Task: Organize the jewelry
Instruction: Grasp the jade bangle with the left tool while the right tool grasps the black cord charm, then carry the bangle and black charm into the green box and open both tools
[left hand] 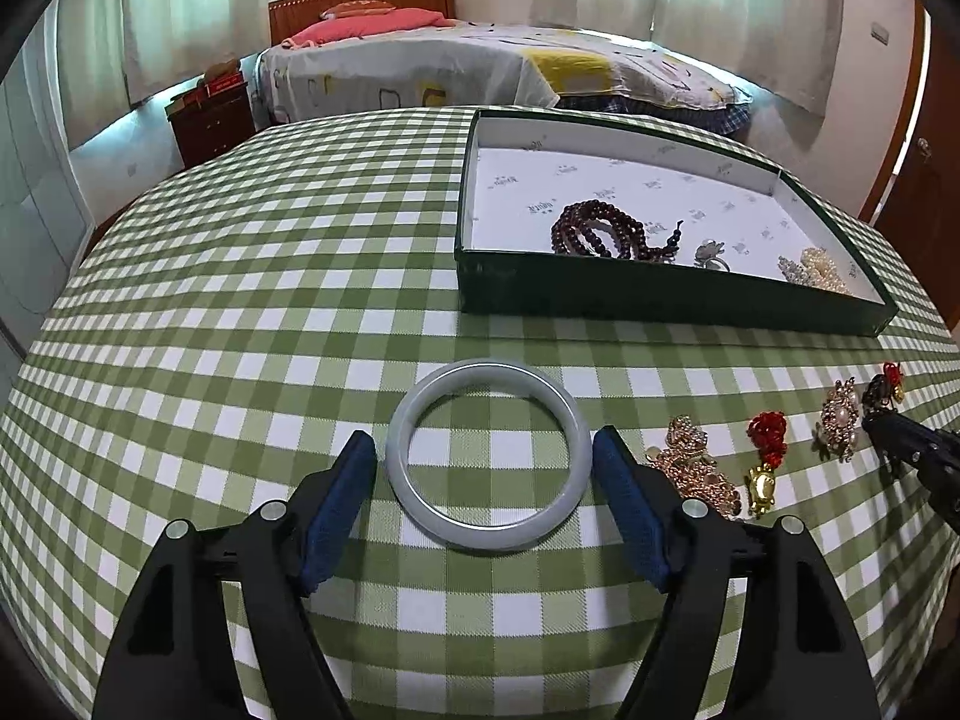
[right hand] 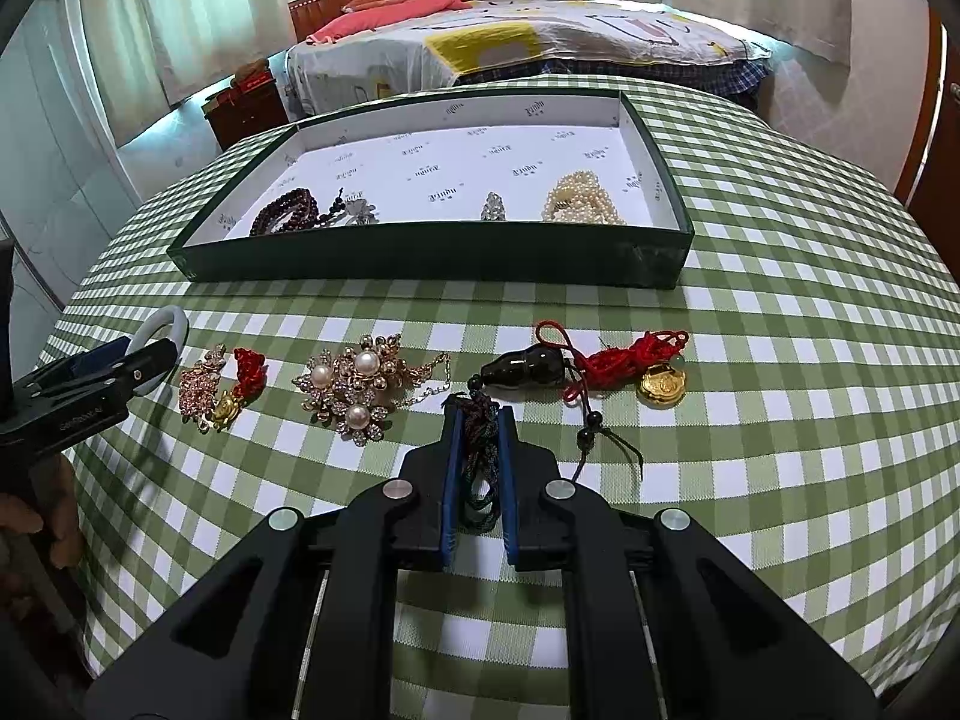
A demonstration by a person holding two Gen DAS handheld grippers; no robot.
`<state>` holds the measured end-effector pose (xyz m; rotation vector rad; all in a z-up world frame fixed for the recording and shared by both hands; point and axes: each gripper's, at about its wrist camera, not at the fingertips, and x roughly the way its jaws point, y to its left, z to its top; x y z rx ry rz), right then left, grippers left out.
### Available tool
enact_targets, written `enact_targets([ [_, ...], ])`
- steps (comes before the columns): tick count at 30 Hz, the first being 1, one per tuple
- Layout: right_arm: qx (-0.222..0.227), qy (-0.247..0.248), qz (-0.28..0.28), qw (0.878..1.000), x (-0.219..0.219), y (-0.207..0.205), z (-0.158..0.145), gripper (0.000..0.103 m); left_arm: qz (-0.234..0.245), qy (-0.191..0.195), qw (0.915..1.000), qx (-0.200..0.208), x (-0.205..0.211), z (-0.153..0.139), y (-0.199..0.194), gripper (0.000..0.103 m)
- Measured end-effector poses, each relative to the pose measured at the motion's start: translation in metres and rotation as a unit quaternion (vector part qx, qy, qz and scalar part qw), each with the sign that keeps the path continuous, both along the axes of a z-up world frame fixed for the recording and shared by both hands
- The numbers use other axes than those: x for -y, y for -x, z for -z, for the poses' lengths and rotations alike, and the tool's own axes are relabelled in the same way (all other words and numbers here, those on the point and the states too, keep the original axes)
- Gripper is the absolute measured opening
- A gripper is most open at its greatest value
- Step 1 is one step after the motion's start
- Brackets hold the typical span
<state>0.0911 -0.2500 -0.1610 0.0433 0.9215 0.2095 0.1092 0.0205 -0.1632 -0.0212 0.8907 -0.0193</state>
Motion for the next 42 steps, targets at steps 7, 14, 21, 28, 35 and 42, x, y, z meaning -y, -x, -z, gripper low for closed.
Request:
enact_targets([
  [7, 0.005, -0.002, 0.002, 1.000, 0.000, 0.002, 0.000, 0.012, 0.013, 0.007, 0.9998, 0.010, -0.002, -0.001, 0.001, 0.068],
  [14, 0.025, -0.005, 0.003, 1.000, 0.000, 0.007, -0.010, 0.010, 0.014, 0.006, 0.9997, 0.020, -0.002, -0.006, 0.005, 0.068],
  [21, 0.048, -0.010, 0.009, 0.999, 0.004, 0.012, -0.026, 0.010, 0.011, 0.010, 0.9993, 0.033, -0.002, -0.019, 0.010, 0.068],
  [28, 0.072, -0.023, 0.013, 0.997, 0.010, 0.018, -0.048, 0.010, 0.014, 0.016, 0.9983, 0.054, 0.001, -0.041, 0.014, 0.068],
  [35, 0.099, -0.037, 0.009, 0.994, 0.009, 0.023, -0.072, 0.010, 0.013, 0.036, 0.9968, 0.070, 0.002, -0.060, 0.016, 0.068],
  [42, 0.126, -0.041, 0.003, 0.991, 0.008, 0.014, -0.095, 0.010, 0.021, 0.049, 0.9942, 0.093, 0.008, -0.081, 0.014, 0.068],
])
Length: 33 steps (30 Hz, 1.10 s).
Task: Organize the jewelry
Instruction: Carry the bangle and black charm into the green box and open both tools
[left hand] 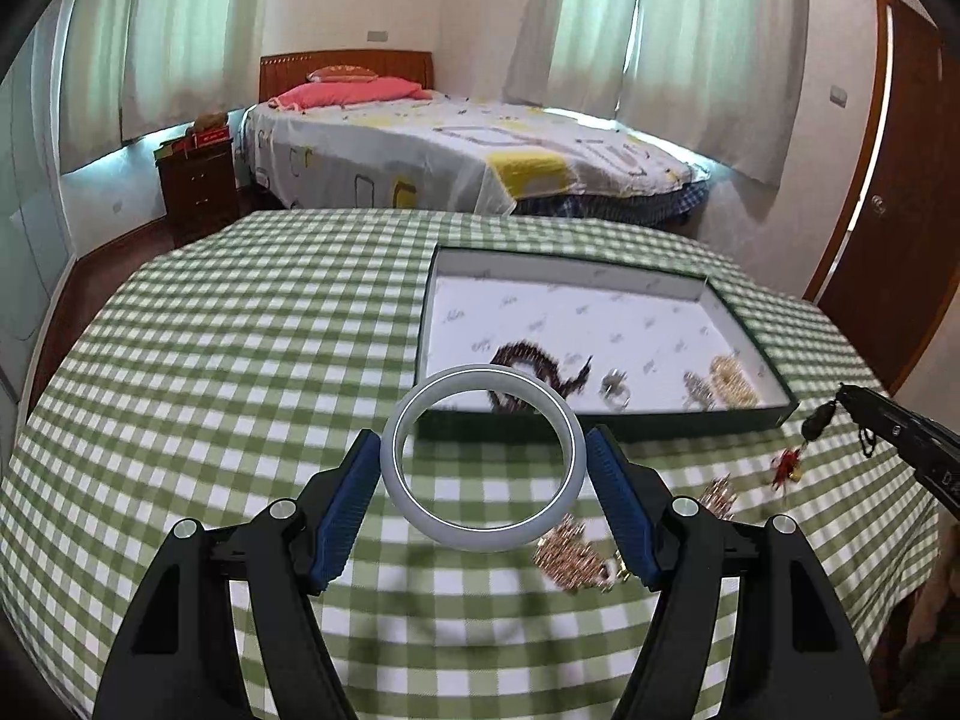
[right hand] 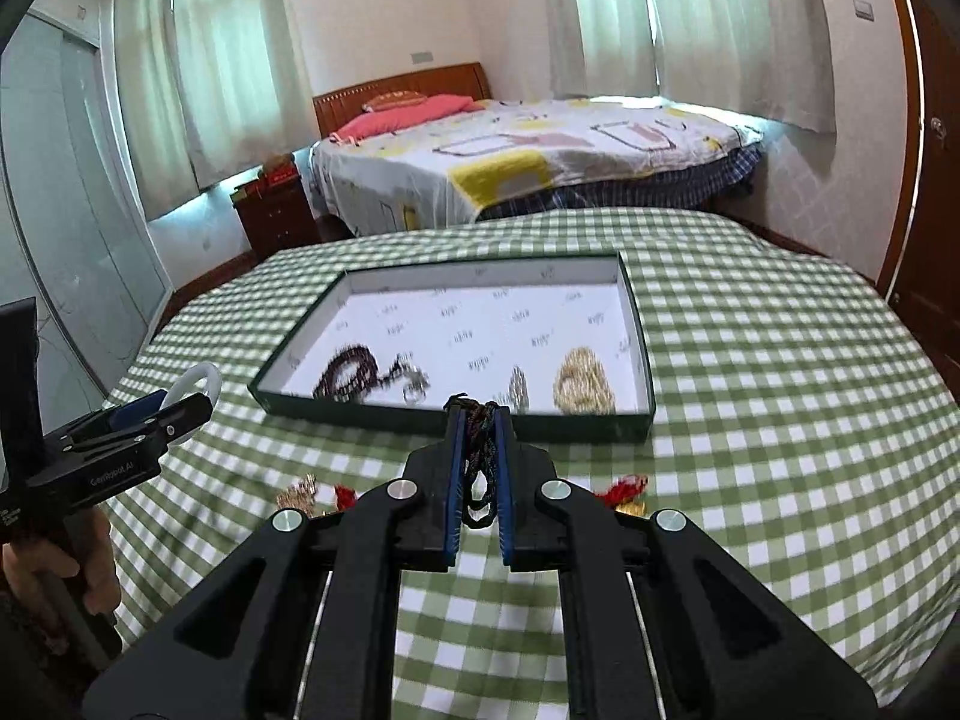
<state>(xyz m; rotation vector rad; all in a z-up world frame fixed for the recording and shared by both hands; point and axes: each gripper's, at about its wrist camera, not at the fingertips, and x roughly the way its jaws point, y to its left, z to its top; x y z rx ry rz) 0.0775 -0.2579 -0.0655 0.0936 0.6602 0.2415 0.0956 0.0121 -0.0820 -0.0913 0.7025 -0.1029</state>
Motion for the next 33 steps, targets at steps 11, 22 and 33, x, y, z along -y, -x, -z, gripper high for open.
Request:
enact_targets([
  [11, 0.031, 0.007, -0.004, 0.999, -0.002, -0.053, -0.016, 0.010, 0.013, 0.008, 0.9994, 0.030, 0.013, -0.018, -0.040, 0.068],
  [22, 0.042, 0.039, 0.003, 0.998, 0.005, -0.128, 0.002, 0.010, 0.009, -0.006, 0.9998, 0.019, 0.026, -0.002, -0.113, 0.068],
  [33, -0.032, 0.078, -0.007, 0.996, 0.011, -0.194, 0.055, 0.010, 0.006, -0.004, 0.9981, -0.062, 0.028, 0.042, -0.177, 0.068],
])
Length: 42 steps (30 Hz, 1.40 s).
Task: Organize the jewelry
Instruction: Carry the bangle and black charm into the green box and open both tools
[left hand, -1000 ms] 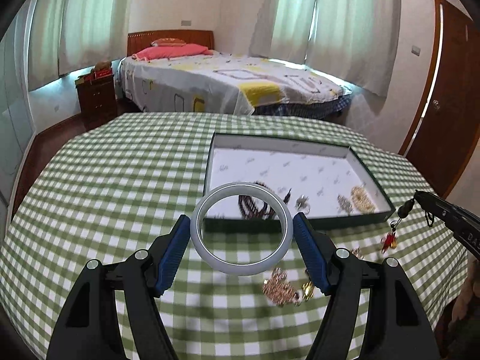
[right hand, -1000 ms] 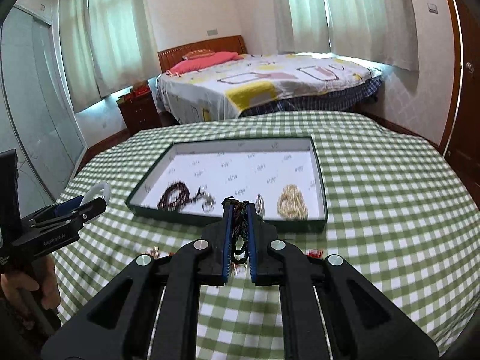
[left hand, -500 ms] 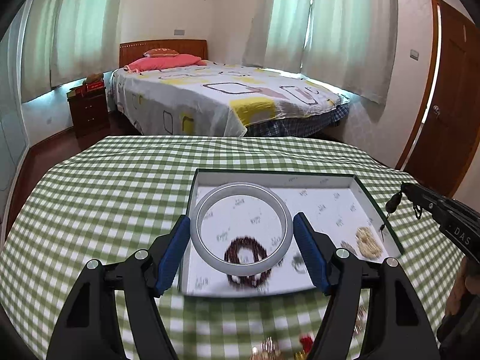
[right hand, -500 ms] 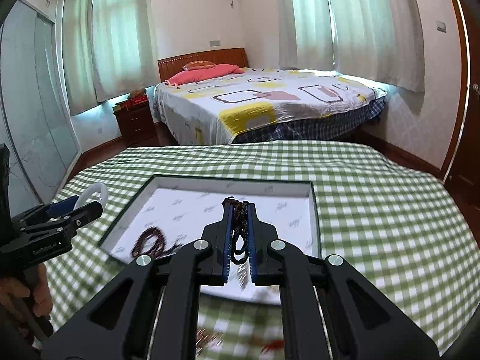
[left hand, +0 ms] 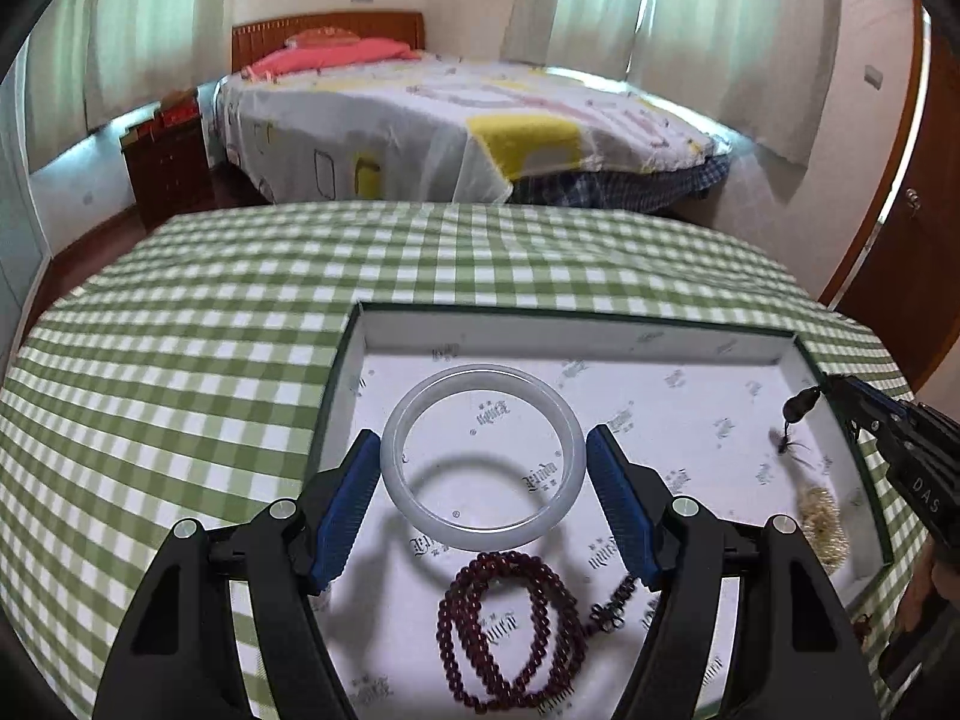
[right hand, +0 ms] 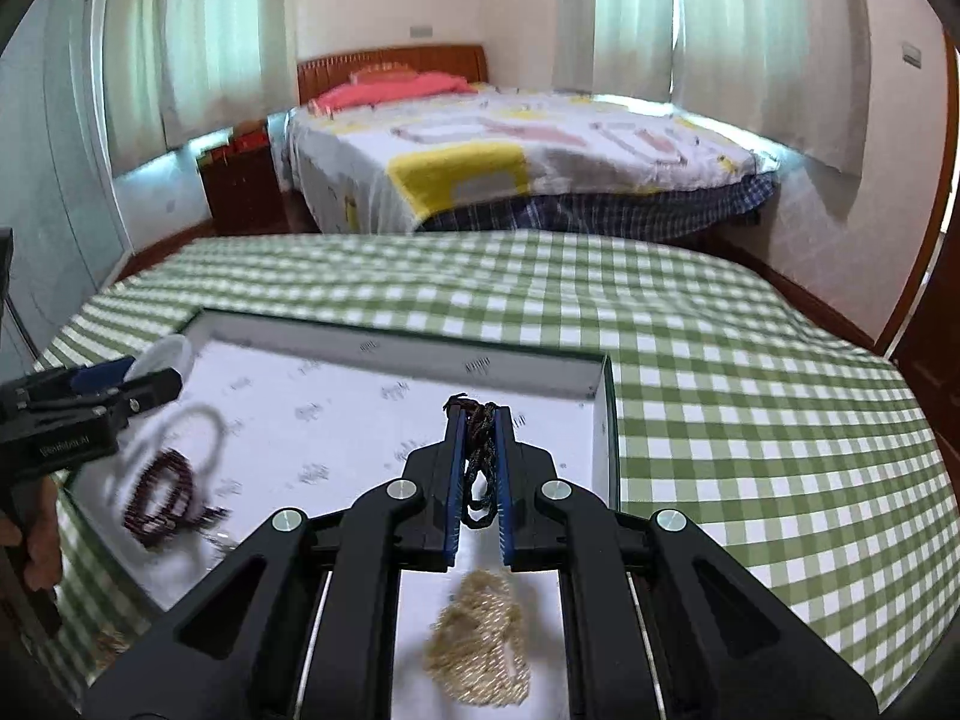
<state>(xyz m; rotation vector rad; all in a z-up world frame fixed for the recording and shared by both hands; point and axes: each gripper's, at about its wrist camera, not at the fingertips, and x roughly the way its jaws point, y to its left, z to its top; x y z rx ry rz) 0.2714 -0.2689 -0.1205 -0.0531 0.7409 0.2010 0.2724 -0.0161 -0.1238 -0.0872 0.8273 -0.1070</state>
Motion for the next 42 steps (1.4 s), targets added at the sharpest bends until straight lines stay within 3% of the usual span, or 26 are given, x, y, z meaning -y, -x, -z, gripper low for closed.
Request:
enact_targets([
  [6, -0.041, 0.009, -0.005, 0.999, -0.004, -0.013, 0.015, 0.011, 0.000, 0.001, 0.9996, -0.028, 0.001, 0.011, -0.011, 0.068],
  [22, -0.061, 0.009, -0.008, 0.998, -0.007, -0.016, 0.025, 0.013, -0.002, 0.002, 0.9978, -0.066, 0.006, 0.021, -0.026, 0.068],
  [27, -0.060, 0.001, -0.005, 0.998, -0.005, -0.015, 0.025, 0.029, 0.001, -0.002, 0.9970, -0.077, 0.007, 0.023, -0.029, 0.069],
  [34, -0.055, -0.008, -0.004, 0.998, -0.002, -0.012, 0.023, 0.033, 0.000, 0.000, 0.9968, -0.080, 0.007, 0.025, -0.031, 0.069],
  [36, -0.051, -0.010, -0.004, 0.999, -0.002, -0.010, 0.022, 0.041, 0.001, 0.001, 0.9968, -0.080, 0.007, 0.025, -0.031, 0.069],
  [42, -0.043, -0.009, -0.007, 0.999, -0.005, -0.009, 0.017, 0.042, 0.007, -0.004, 0.9979, -0.064, 0.009, 0.022, -0.027, 0.071],
])
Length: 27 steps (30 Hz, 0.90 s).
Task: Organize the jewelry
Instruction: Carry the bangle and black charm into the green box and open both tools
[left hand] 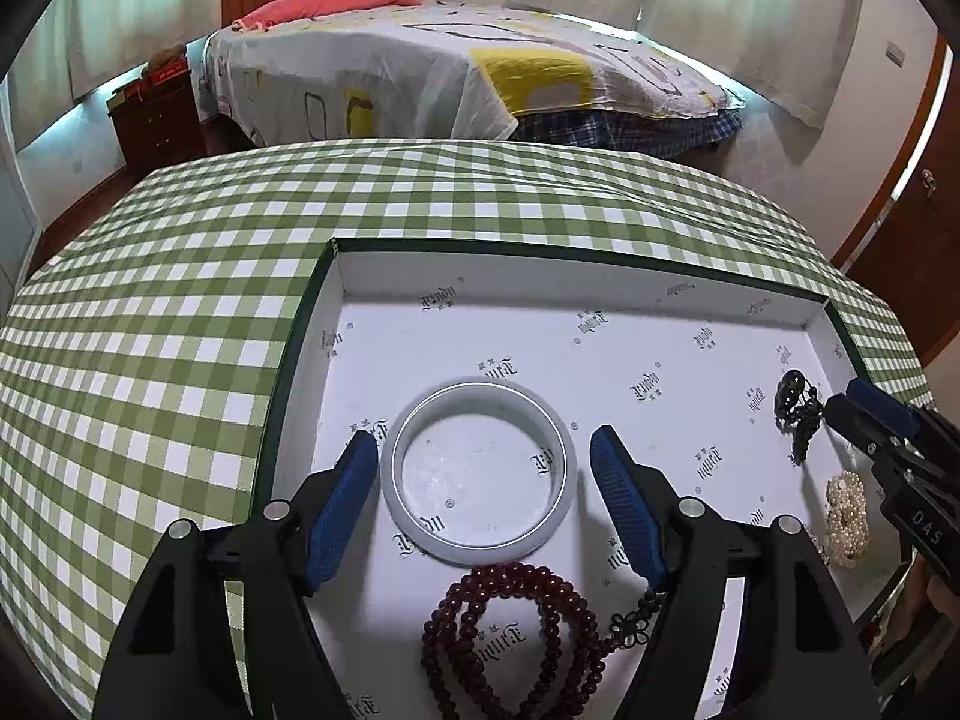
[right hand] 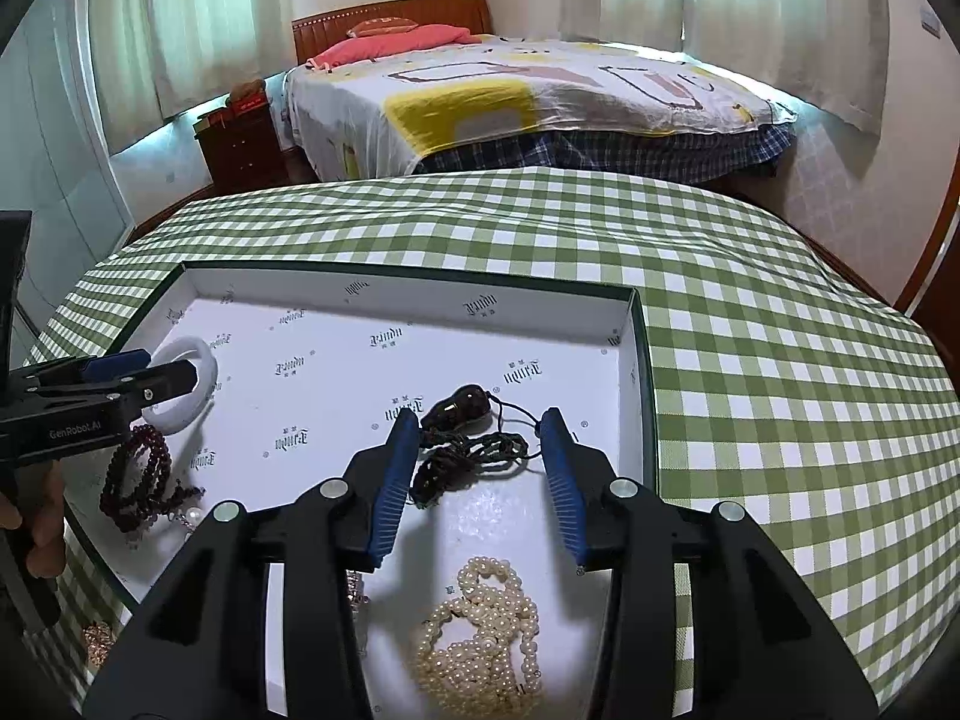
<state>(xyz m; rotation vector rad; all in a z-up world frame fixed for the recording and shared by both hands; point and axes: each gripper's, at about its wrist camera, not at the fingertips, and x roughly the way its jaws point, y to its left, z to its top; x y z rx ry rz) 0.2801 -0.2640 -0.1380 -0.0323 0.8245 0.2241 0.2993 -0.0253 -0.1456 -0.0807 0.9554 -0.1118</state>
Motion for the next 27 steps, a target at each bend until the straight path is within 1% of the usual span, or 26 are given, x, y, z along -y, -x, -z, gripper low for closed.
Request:
enact_targets([
  [4, 0.003, 0.000, -0.001, 1.000, -0.001, 0.001, -0.001, 0.042, 0.002, -0.003, 1.0000, 0.004, 0.002, -0.001, 0.001, 0.072],
  [16, 0.006, -0.004, 0.000, 1.000, -0.002, 0.003, -0.003, 0.042, 0.000, 0.004, 0.9999, 0.010, -0.001, -0.004, 0.004, 0.072],
  [27, 0.012, -0.011, 0.005, 1.000, -0.002, 0.012, -0.008, 0.044, 0.001, 0.009, 0.9992, 0.039, -0.004, -0.019, 0.015, 0.073],
])
